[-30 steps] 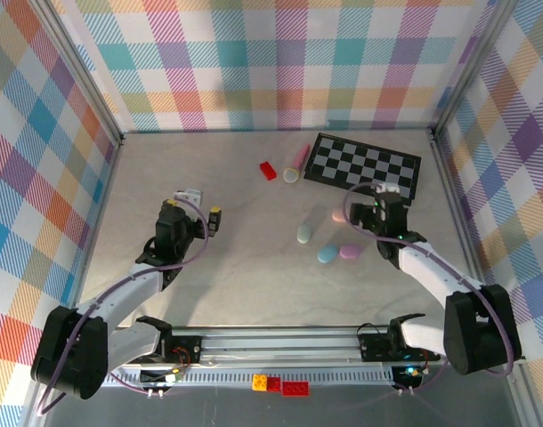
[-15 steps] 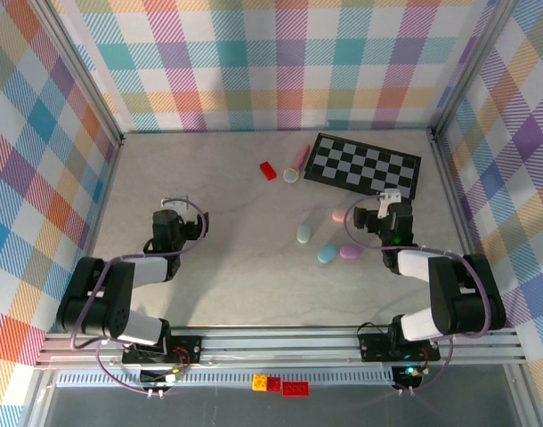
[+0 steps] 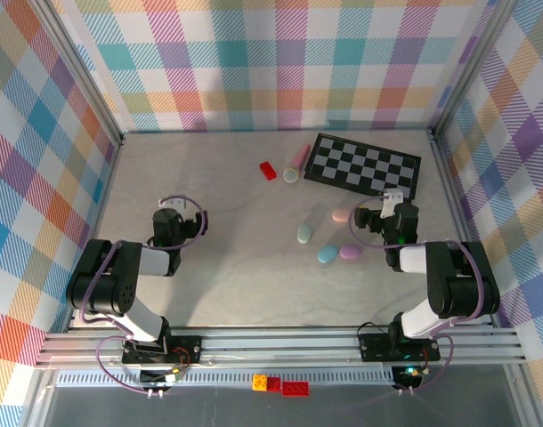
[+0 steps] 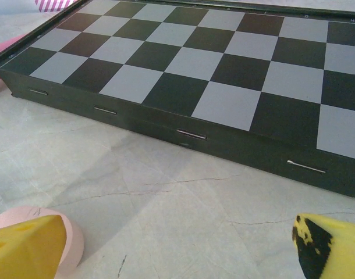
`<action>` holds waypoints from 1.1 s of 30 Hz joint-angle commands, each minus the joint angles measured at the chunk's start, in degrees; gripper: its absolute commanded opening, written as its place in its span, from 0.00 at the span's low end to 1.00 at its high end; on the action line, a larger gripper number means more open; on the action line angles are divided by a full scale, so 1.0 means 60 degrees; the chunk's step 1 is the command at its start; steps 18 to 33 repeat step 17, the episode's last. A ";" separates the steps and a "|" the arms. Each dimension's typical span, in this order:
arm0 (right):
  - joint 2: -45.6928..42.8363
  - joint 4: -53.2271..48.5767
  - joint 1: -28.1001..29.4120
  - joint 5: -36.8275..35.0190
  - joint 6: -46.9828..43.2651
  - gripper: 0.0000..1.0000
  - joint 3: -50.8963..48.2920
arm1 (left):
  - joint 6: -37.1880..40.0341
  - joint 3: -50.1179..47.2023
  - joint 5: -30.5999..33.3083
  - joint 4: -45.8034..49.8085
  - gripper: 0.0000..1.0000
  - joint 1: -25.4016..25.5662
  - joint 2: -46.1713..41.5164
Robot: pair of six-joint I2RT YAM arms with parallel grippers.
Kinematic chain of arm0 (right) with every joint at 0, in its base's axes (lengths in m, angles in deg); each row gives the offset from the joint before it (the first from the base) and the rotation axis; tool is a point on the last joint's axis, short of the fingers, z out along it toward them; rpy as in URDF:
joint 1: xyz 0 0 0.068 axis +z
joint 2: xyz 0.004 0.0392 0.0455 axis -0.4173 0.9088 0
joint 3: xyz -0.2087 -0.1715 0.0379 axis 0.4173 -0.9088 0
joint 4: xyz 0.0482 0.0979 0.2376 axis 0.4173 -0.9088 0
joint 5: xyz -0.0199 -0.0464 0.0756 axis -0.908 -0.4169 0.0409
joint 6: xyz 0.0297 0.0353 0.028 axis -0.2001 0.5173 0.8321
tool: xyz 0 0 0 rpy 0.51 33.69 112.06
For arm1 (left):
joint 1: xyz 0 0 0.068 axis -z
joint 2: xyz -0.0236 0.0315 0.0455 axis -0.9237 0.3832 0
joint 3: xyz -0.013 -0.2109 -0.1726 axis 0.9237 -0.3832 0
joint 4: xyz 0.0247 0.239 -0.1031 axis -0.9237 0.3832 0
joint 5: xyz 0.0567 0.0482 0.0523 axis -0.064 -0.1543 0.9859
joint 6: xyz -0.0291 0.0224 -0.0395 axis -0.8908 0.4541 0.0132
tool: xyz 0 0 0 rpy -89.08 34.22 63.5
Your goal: Insert the wireless bluetooth earbuds into the charging case
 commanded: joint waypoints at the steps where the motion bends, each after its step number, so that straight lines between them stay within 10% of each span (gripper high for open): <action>1: 0.0046 0.0294 -0.0053 0.0270 0.0150 0.99 0.0183 | -0.0123 0.0195 -0.0126 -0.0321 1.00 -0.0100 0.0015; 33: 0.0017 0.0390 -0.0053 0.0237 0.0152 0.99 0.0119 | -0.0113 0.0203 -0.0148 -0.0305 1.00 -0.0097 0.0017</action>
